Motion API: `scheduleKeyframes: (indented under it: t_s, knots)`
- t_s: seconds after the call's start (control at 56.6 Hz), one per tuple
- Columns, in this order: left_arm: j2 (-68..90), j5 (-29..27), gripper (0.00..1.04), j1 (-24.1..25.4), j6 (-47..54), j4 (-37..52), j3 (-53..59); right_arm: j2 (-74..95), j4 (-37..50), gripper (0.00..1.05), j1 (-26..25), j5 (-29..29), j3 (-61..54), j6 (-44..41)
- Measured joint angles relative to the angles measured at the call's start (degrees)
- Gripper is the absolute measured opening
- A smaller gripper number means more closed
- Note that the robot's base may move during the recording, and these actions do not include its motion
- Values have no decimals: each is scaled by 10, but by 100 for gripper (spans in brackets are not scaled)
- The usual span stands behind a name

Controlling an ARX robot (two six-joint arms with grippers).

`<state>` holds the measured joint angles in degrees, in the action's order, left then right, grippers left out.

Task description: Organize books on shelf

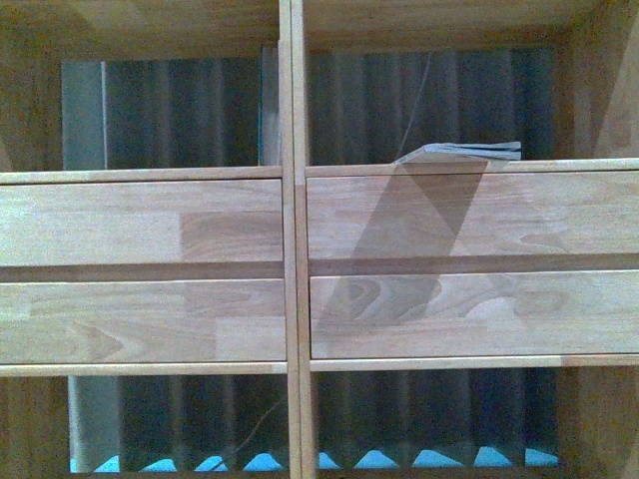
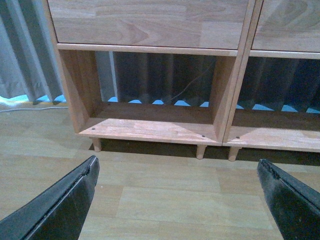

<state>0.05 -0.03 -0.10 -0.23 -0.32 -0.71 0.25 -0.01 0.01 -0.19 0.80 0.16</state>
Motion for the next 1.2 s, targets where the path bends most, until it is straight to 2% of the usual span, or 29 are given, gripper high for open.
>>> scheduleKeyframes:
  t_s: [1.201]
  knots:
    - [0,0,97,0,0,0,0,0,0,98,0,0,0,0]
